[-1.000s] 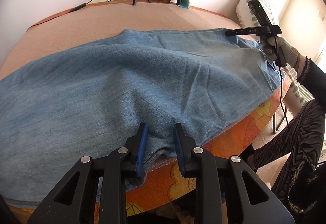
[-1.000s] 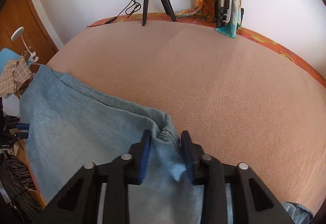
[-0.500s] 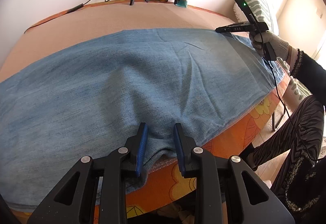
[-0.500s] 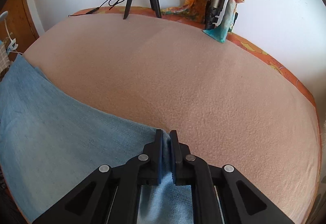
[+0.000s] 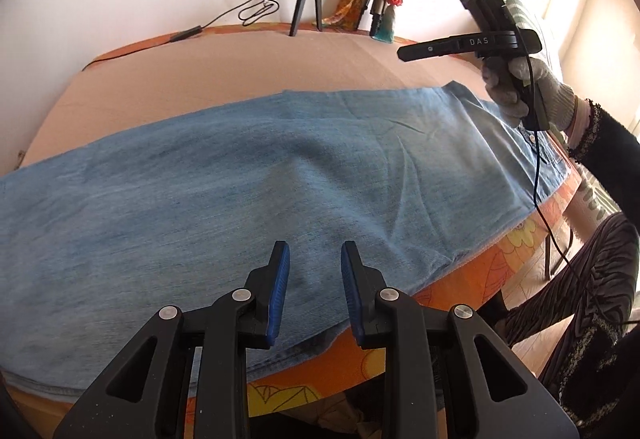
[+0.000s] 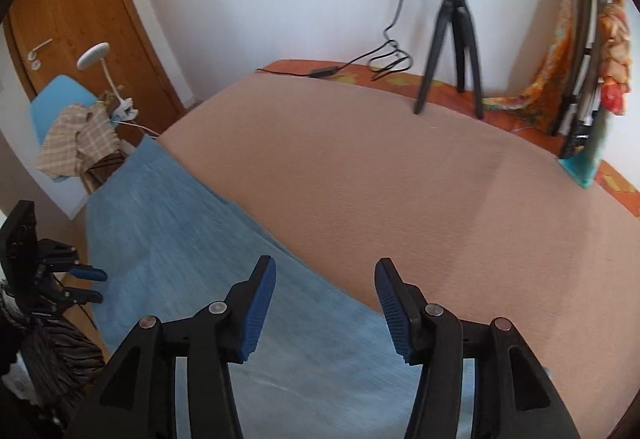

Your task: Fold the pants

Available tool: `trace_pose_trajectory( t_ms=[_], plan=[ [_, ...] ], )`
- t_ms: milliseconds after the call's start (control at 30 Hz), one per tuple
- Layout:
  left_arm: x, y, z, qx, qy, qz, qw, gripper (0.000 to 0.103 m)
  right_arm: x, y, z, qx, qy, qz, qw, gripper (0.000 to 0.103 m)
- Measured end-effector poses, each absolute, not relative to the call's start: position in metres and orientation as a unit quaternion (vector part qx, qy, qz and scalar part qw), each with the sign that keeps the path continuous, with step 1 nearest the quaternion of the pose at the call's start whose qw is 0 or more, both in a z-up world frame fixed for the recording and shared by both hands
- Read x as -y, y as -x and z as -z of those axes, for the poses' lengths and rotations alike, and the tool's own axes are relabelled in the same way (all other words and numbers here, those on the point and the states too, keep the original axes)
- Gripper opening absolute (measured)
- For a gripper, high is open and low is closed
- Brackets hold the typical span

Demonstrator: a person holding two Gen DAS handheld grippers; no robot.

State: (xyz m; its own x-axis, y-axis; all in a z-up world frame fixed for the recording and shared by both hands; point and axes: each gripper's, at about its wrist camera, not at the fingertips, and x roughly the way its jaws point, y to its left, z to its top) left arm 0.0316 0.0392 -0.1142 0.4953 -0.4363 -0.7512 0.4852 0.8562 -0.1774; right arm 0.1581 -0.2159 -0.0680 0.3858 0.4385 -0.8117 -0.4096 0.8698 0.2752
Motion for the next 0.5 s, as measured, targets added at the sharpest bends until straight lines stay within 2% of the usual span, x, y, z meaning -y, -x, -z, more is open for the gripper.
trace_pose_trajectory(
  t_ms=[67, 300, 333, 400, 467, 500],
  plan=[
    [-0.046, -0.031, 0.111, -0.420, -0.029, 0.256, 0.870, 0.026, 0.186, -0.175, 0.081, -0.505, -0.013, -0.291, 0.813, 0.066],
    [-0.072, -0.037, 0.110, -0.419, -0.014, 0.221, 0.881, 0.029, 0.120, -0.213, 0.127, -0.544, 0.012, -0.319, 0.776, 0.064],
    [-0.077, -0.037, 0.110, -0.419, -0.009, 0.214, 0.882, 0.031, 0.115, -0.214, 0.131, -0.548, 0.014, -0.322, 0.772, 0.058],
    [-0.087, -0.038, 0.110, -0.419, 0.007, 0.203, 0.885, 0.032, 0.108, -0.213, 0.134, -0.550, 0.015, -0.335, 0.765, 0.013],
    [-0.098, -0.039, 0.110, -0.418, 0.029, 0.194, 0.887, 0.032, 0.099, -0.206, 0.127, -0.540, 0.047, -0.334, 0.771, 0.001],
    [-0.102, -0.040, 0.110, -0.417, 0.038, 0.189, 0.888, 0.032, 0.095, -0.203, 0.122, -0.535, 0.067, -0.332, 0.774, 0.000]
  ],
)
